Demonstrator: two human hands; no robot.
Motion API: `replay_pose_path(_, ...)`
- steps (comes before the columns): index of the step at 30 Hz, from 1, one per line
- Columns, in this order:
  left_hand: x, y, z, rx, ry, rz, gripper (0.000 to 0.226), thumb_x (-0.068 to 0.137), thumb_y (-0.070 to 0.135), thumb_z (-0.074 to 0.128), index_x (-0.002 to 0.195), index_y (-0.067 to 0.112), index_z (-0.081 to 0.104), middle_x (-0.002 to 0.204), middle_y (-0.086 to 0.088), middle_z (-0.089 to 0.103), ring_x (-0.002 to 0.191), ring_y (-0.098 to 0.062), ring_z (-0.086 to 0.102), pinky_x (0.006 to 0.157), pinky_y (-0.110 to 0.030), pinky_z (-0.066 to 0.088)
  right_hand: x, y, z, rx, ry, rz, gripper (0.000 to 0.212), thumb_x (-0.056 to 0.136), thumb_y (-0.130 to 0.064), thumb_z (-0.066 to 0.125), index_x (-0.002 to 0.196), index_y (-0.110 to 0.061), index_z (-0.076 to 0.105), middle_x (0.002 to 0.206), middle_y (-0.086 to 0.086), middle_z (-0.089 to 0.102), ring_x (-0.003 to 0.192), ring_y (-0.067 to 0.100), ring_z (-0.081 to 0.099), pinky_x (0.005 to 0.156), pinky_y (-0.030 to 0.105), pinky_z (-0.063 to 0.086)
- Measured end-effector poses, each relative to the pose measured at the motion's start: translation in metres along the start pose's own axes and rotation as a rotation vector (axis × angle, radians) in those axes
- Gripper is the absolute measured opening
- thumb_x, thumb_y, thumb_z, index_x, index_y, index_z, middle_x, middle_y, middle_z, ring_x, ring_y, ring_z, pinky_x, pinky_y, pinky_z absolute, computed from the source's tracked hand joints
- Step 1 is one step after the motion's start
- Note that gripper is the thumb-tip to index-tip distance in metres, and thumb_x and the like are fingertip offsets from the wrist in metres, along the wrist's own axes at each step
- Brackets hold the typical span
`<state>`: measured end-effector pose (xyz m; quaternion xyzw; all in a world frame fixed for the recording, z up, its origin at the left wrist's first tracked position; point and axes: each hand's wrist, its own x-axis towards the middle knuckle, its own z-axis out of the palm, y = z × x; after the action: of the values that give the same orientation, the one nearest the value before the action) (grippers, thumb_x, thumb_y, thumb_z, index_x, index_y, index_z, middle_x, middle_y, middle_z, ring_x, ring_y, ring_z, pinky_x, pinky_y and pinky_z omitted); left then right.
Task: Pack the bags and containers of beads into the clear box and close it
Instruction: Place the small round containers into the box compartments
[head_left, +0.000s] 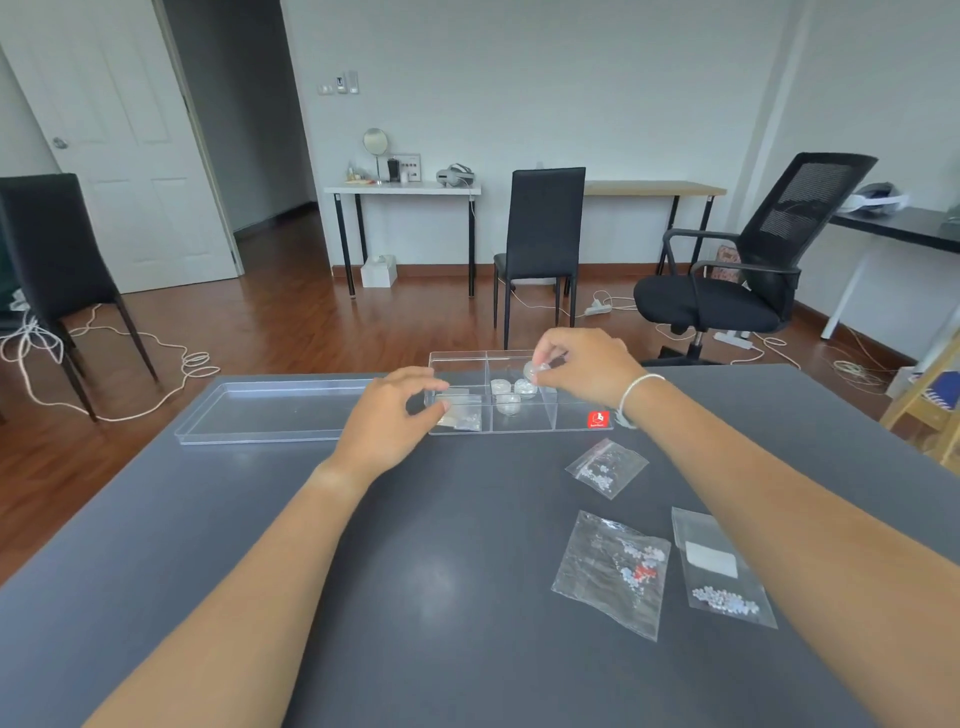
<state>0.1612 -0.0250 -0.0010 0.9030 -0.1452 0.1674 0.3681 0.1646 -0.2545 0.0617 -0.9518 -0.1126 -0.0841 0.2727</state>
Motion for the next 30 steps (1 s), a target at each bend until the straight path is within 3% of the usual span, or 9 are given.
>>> replay_pose_path(3, 0.0, -0.003, -0.002, 0.01, 0.003, 0.006, 0.021, 0.084, 0.024, 0.062, 0.104, 0.021, 0.068, 0.13, 0.0, 0.056, 0.121, -0.018, 0.048, 0.1, -0.026, 0.032, 0.015, 0.0, 0.005, -0.162, -0.102, 0.008, 0.003, 0.078, -0.022, 0.064, 0.079, -0.022, 0.061, 0.1, -0.001, 0.066, 0.101, 0.023, 0.055, 0.097, 0.043, 0.026)
replay_pose_path(7, 0.0, -0.005, -0.001, 0.035, 0.029, 0.005, 0.02, 0.084, 0.023, 0.062, 0.102, 0.02, 0.069, 0.13, -0.002, 0.056, 0.121, -0.019, 0.048, 0.099, -0.026, 0.032, 0.027, -0.001, 0.006, -0.268, -0.201, -0.012, 0.006, 0.078, -0.021, 0.066, 0.075, -0.02, 0.061, 0.089, -0.003, 0.061, 0.098, 0.024, 0.053, 0.103, 0.049, 0.022)
replay_pose_path(14, 0.0, -0.004, -0.001, 0.04, 0.034, -0.005, 0.02, 0.084, 0.022, 0.062, 0.103, 0.021, 0.069, 0.13, 0.0, 0.057, 0.122, -0.019, 0.047, 0.101, -0.03, 0.033, 0.042, -0.004, 0.009, -0.424, -0.349, -0.038, 0.016, 0.073, -0.03, 0.071, 0.066, -0.025, 0.058, 0.097, 0.001, 0.067, 0.095, 0.023, 0.053, 0.096, 0.048, 0.028)
replay_pose_path(24, 0.0, -0.002, -0.002, 0.024, 0.022, -0.019, 0.019, 0.083, 0.023, 0.062, 0.101, 0.023, 0.069, 0.128, 0.001, 0.057, 0.121, -0.018, 0.047, 0.099, -0.027, 0.032, 0.044, 0.0, 0.013, -0.441, -0.341, -0.043, 0.006, 0.075, -0.029, 0.067, 0.075, -0.023, 0.065, 0.101, 0.0, 0.069, 0.1, 0.024, 0.054, 0.095, 0.046, 0.031)
replay_pose_path(28, -0.001, -0.001, -0.002, 0.035, 0.016, -0.019, 0.02, 0.084, 0.023, 0.061, 0.102, 0.023, 0.069, 0.129, 0.002, 0.057, 0.122, -0.018, 0.046, 0.101, -0.03, 0.033, 0.032, 0.003, 0.01, -0.394, -0.18, -0.119, 0.018, 0.08, -0.016, 0.052, 0.078, -0.018, 0.07, 0.088, -0.005, 0.069, 0.094, 0.022, 0.058, 0.102, 0.046, 0.03)
replay_pose_path(30, -0.001, -0.001, -0.002, 0.033, 0.017, -0.019, 0.02, 0.084, 0.023, 0.061, 0.102, 0.022, 0.069, 0.129, 0.002, 0.057, 0.122, -0.019, 0.045, 0.1, -0.028, 0.032, 0.021, 0.006, 0.003, -0.276, -0.079, -0.151, 0.017, 0.082, -0.019, 0.053, 0.084, -0.019, 0.07, 0.085, -0.007, 0.068, 0.093, 0.018, 0.06, 0.104, 0.045, 0.032)
